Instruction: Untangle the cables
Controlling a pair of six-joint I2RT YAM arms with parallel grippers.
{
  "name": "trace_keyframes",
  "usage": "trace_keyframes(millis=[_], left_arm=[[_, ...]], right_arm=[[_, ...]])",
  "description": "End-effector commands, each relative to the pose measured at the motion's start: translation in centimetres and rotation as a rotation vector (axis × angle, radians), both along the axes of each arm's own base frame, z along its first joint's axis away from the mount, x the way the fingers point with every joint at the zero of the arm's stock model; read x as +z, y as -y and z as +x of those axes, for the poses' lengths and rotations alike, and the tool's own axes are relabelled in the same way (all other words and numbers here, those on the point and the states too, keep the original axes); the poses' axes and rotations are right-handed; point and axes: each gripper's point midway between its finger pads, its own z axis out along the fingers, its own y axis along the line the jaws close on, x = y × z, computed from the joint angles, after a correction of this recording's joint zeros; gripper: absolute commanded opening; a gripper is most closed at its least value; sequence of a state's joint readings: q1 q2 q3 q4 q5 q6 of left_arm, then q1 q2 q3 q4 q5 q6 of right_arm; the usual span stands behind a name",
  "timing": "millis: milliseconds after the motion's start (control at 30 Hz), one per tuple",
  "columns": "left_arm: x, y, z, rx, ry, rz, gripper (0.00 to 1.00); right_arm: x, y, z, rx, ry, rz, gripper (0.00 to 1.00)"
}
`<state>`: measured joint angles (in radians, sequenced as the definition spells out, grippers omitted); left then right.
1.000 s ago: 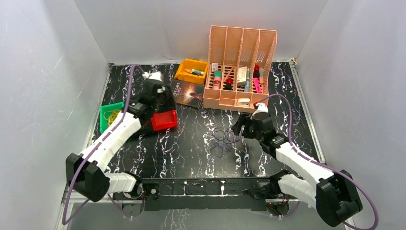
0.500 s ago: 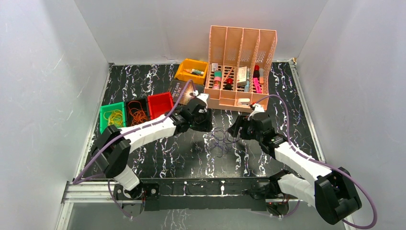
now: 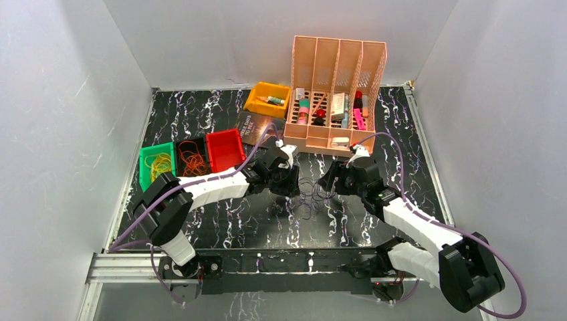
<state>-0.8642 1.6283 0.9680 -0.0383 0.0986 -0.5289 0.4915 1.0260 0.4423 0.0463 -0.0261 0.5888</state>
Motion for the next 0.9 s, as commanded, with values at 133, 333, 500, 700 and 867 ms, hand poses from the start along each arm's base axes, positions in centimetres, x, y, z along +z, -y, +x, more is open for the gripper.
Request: trace_keyframes(millis=[133,333,500,700,867], left_arm=[[-0.7,1.2,-0.5,-0.047,-0.002,-0.047,0.36],[-1.3,1.7,-0.3,-0.041,-0.011,-0.061,0.26],[-1.7,1.7,-0.2,-0.033,-0.009,-0.056,0.15],[-1.4,1.6,0.3,-0.007,-0.008,-0.037,0.0],[0.1,1.8,0.8,-0.019,0.007,-0.016,0.0]], right_arm=[[0.3,-0.6,0.3,0.006,0.002,0.023,0.76],[0.3,-0.6,0.2,0.008,-0.004,0.023,0.76],[0.4,-0.7,0.1,0.012,-0.008,0.029,0.76],[0.8,-0.8,0.1,0.018,0.003,0.037,0.76],[2.8,-0.9,0.3,0.014,0.075,0.078,0.77]])
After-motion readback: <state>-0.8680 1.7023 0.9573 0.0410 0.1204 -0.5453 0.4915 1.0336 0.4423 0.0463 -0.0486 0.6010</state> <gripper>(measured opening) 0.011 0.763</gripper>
